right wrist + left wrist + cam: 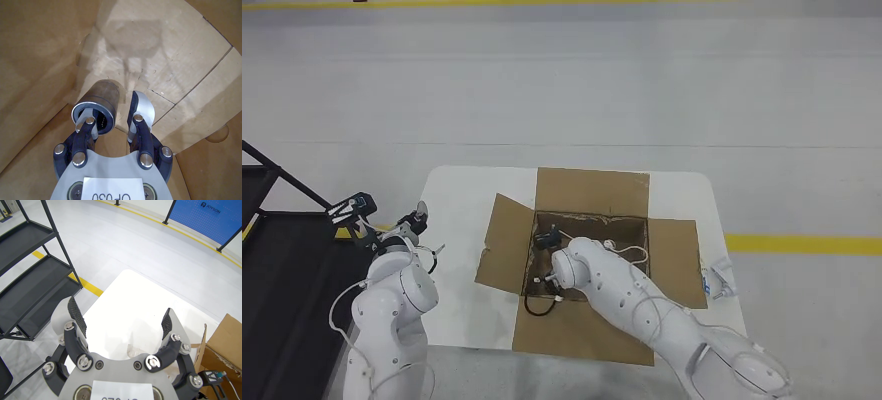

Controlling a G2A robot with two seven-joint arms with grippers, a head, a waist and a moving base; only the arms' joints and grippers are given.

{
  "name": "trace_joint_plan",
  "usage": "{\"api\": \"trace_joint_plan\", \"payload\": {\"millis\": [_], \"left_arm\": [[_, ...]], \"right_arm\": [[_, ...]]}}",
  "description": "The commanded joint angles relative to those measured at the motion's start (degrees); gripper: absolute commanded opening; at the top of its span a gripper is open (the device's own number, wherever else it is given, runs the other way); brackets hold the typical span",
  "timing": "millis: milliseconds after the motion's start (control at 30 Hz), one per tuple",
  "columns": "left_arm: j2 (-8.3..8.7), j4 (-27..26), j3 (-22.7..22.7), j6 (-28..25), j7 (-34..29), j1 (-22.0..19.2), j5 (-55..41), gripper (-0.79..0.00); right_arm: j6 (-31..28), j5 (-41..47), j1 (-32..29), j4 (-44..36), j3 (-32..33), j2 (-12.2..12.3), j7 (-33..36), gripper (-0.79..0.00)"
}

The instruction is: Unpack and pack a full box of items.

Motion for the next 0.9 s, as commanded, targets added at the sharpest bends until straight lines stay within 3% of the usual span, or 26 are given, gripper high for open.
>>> {"api": "trace_joint_plan", "payload": {"millis": [0, 167, 233, 400, 700, 733, 767, 833, 867], "left_arm": [[0.0, 0.0, 0.0, 0.0, 0.0, 0.0, 0.0, 0.0], [0.0, 0.0, 0.0, 0.0, 0.0, 0.0, 0.0, 0.0], [0.0, 0.0, 0.0, 0.0, 0.0, 0.0, 0.0, 0.0], [0.0, 0.0, 0.0, 0.0, 0.0, 0.0, 0.0, 0.0], [0.0, 0.0, 0.0, 0.0, 0.0, 0.0, 0.0, 0.0], [0.0, 0.0, 0.0, 0.0, 0.0, 0.0, 0.0, 0.0], [0.0, 0.0, 0.0, 0.0, 0.0, 0.0, 0.0, 0.0], [0.0, 0.0, 0.0, 0.0, 0.0, 0.0, 0.0, 0.0], [0.0, 0.0, 0.0, 0.0, 0.0, 0.0, 0.0, 0.0]], "right_arm": [[-0.1, 0.2, 0.2, 0.6, 0.2, -0.3, -0.2, -0.419], [0.6, -0.8, 0.8, -1.0, 1.1, -0.4, 0.2, -0.391], [1.6, -2.1, 0.7, -3.0, 1.7, 0.1, 1.1, -0.228], [3.7, -5.7, -1.1, -11.5, 5.6, 2.7, 4.9, 0.0], [5.9, -23.1, -12.8, -43.2, 22.8, 11.6, 17.2, 0.0], [5.5, -25.7, -14.8, -47.2, 25.5, 12.5, 18.8, -0.385], [4.8, -28.1, -16.8, -51.2, 28.0, 13.3, 20.4, -0.44], [2.9, -32.0, -20.7, -58.0, 33.1, 14.7, 23.1, -0.785], [1.5, -34.7, -22.3, -60.8, 35.2, 15.3, 24.1, -0.785]]}}
